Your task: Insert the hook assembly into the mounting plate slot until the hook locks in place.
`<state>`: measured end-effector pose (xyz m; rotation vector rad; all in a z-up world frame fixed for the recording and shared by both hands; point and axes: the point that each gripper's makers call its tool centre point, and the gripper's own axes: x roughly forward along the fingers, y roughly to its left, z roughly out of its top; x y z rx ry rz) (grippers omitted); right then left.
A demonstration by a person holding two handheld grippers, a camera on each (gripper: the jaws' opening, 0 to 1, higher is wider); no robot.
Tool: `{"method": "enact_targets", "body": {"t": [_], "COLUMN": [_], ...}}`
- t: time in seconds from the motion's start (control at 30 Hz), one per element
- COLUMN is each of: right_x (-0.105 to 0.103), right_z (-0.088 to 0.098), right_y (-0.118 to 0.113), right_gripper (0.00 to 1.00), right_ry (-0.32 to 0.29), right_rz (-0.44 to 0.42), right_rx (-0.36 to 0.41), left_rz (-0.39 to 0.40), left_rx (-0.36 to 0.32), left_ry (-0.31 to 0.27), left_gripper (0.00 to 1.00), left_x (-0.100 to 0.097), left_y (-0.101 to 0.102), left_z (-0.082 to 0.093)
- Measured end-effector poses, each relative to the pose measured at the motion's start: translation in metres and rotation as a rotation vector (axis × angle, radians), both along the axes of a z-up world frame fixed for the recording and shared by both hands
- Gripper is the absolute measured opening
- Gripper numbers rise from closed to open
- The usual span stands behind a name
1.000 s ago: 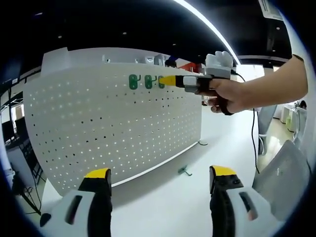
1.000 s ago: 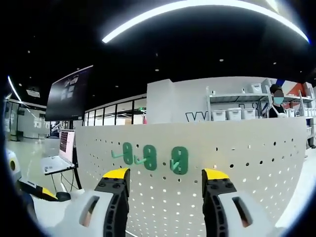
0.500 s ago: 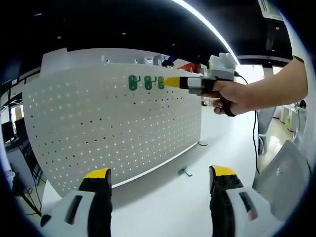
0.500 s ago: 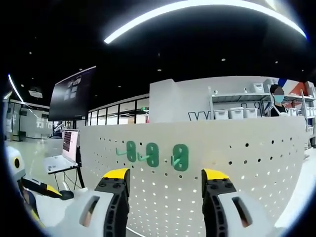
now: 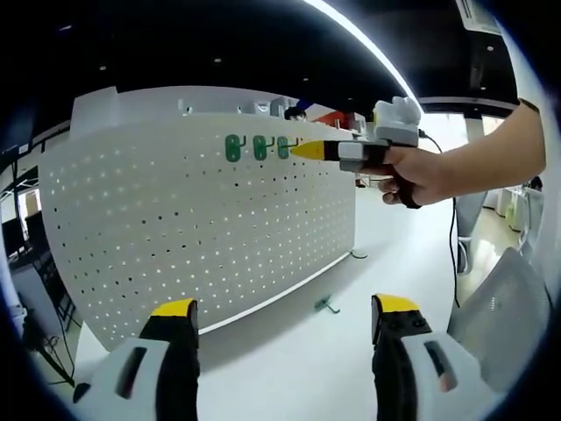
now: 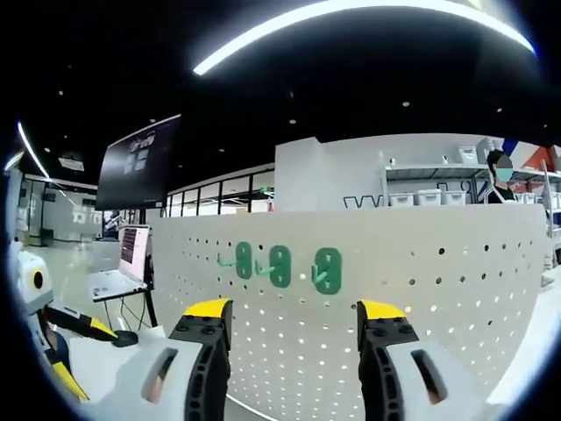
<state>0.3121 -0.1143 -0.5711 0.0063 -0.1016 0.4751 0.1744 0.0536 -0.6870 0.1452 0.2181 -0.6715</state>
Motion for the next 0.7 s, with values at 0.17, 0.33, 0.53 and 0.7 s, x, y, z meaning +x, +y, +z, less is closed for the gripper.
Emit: {"method": "enact_targets", "body": {"t": [0.17, 0.33, 0.53, 0.7], "right_x": [-0.007, -0.017, -0.028, -0.038], "right_z": [-0.003, -0.012, -0.019, -0.028], "right_y": [-0.004, -0.006, -0.005, -0.007], "right_gripper": [0.57, 0.6, 0.62, 0.63], "right_ry": [0.001, 0.01, 0.01, 0.025], "right_rz": [0.007, 0.02, 0.045, 0.057], "right_rx": [-0.007, -0.008, -0.001, 0.009], "left_rz": [0.0, 0.0, -0.001, 0.002], "left_rx": [0.002, 0.003, 0.003, 0.005], "left_ry": [0.001, 0.005, 0.008, 0.013], "left_gripper": [0.83, 0.83, 0.83, 0.83], "left_x": [-0.001, -0.001, -0.001, -0.002], "left_y": [0.0, 0.001, 0.001, 0.001], "left_z": [-0.001, -0.003, -0.004, -0.006]}}
